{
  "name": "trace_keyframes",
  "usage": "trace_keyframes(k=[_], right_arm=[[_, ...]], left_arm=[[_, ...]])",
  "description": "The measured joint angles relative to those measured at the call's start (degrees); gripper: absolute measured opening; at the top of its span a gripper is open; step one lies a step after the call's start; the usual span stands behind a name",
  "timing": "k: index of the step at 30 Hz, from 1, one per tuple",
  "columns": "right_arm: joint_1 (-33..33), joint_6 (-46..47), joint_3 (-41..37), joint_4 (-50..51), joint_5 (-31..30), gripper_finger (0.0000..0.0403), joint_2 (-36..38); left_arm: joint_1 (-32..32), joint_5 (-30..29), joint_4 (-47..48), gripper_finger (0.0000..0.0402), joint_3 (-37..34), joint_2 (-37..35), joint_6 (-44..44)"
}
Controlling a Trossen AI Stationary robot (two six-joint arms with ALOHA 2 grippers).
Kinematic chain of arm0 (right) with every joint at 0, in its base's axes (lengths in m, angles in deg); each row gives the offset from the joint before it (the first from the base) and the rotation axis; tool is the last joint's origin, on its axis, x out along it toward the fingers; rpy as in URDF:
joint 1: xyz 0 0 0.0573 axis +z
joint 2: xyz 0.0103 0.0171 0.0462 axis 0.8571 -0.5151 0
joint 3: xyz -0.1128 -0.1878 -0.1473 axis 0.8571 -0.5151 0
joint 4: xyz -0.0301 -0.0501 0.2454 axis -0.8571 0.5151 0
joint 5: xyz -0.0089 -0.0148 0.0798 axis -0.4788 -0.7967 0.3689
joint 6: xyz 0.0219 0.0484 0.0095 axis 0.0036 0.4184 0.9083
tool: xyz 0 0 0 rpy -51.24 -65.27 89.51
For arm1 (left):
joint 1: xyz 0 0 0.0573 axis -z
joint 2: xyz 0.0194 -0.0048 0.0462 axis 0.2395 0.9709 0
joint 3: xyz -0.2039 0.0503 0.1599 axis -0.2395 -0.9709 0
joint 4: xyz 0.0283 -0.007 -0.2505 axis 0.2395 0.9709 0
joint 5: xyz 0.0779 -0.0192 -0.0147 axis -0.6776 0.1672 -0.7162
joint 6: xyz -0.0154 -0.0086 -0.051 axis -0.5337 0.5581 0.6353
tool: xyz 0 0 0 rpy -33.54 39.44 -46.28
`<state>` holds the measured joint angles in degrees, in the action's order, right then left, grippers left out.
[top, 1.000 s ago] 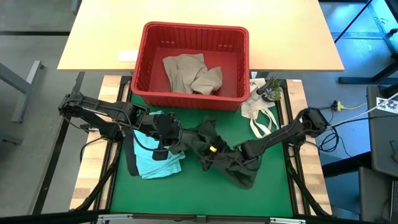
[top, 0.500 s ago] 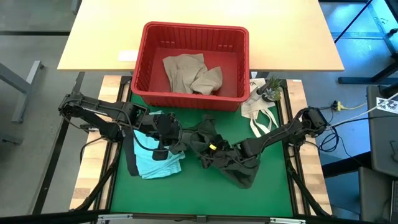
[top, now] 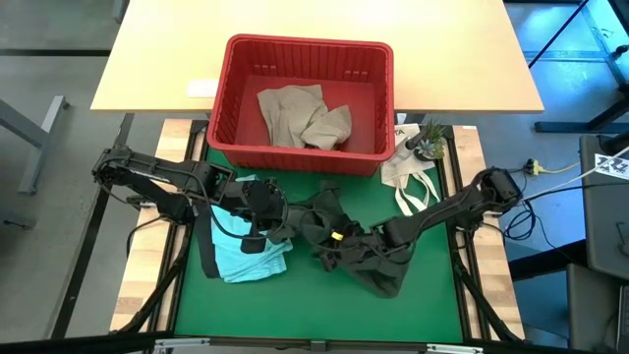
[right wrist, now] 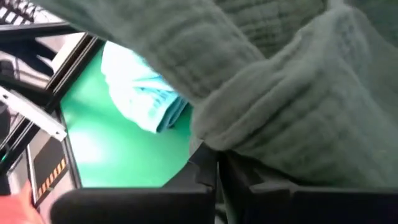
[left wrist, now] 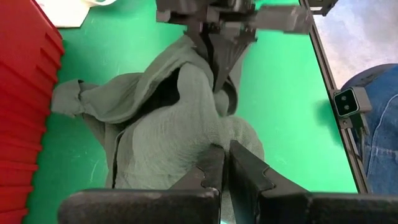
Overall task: Fold Laundry from Bin
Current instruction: Fold the green polo shirt from the red laundry bin
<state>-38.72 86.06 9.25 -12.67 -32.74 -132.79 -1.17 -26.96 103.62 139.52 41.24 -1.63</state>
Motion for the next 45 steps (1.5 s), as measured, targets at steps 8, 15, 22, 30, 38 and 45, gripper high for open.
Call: trace_keyframes(k=[8, 15, 22, 30, 38, 45], right_arm=[[1.17, -1.8, 0.02, 11.98, 1.0, 0.0003, 7.15], [3.26, 2.11, 0.02, 28.69, 1.73, 0.0002, 18.66], [3.35, 6.05, 0.02, 41.54, -4.76, 0.0001, 33.43], [3.32, 3.62, 0.02, 44.82, -14.63, 0.0001, 47.49], [3.34, 1.51, 0.02, 46.81, -17.53, 0.0, 54.23], [3.32, 6.91, 0.02, 56.75, -17.3, 0.0, 54.76]], left_arm=[[0.02, -3.86, 0.17, 0.0009, 0.0, 0.0, -0.02], [-0.06, -15.23, -0.03, 0.0009, 0.0, 0.0, -0.04], [-1.57, -32.05, -0.22, 0.0009, 0.0, 0.0, -1.6], [-4.3, -39.14, -0.46, 0.0009, 0.0, -0.17, -8.06], [-4.25, -34.6, 0.3, 0.0009, 0.0, -0.22, -9.18], [-0.04, -20.17, 6.07, 0.0009, 0.0, -0.59, -8.42]])
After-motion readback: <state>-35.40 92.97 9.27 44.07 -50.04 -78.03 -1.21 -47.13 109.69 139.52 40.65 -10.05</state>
